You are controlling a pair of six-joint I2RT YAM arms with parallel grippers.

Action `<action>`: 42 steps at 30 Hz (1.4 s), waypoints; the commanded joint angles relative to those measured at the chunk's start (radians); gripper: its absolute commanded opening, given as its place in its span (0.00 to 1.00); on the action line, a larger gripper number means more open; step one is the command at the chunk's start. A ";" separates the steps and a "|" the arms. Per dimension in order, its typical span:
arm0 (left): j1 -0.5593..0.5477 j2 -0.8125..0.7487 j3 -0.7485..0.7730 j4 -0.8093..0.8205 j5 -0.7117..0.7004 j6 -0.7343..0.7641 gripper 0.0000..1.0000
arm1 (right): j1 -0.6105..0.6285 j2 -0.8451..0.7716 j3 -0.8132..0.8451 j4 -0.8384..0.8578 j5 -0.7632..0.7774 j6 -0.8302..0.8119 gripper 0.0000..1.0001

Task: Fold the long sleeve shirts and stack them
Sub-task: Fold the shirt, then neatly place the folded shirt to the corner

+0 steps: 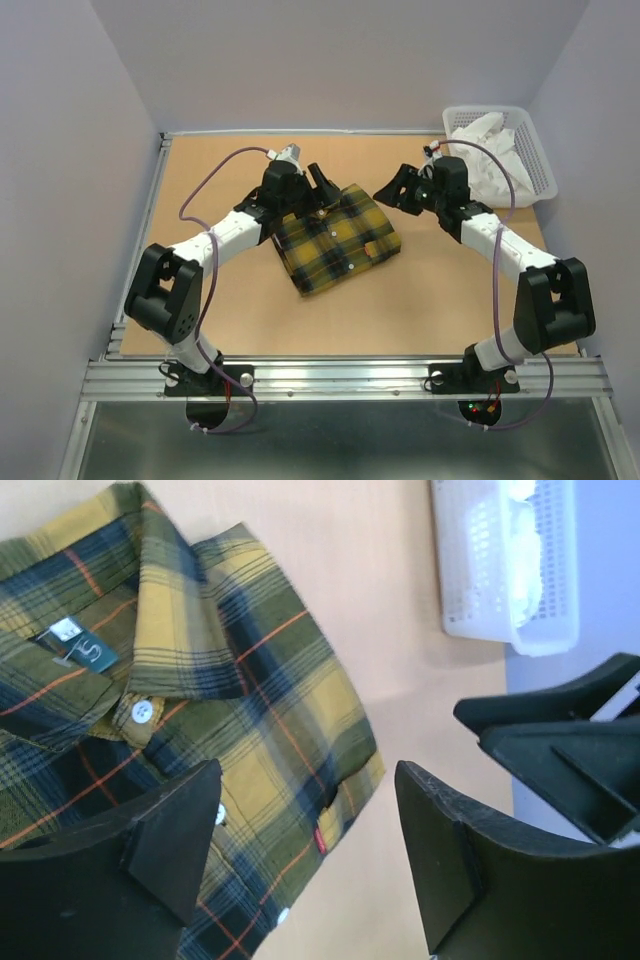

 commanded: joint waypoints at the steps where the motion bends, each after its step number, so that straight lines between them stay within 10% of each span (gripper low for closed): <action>1: 0.009 0.034 -0.060 0.074 -0.068 -0.058 0.78 | 0.007 0.038 -0.086 0.199 -0.087 0.107 0.63; 18: 0.175 0.031 -0.470 0.232 -0.046 -0.184 0.73 | 0.007 0.118 -0.484 0.581 -0.097 0.229 0.63; 25: 0.187 -0.012 -0.444 0.169 -0.041 -0.073 0.73 | 0.018 0.076 -0.196 0.504 -0.165 0.213 0.64; 35: 0.187 0.002 -0.416 0.122 -0.026 -0.017 0.73 | 0.063 0.530 0.239 0.555 -0.202 0.253 0.65; 42: 0.224 0.025 -0.418 0.080 -0.029 -0.004 0.73 | 0.064 0.692 0.250 0.560 -0.118 0.267 0.65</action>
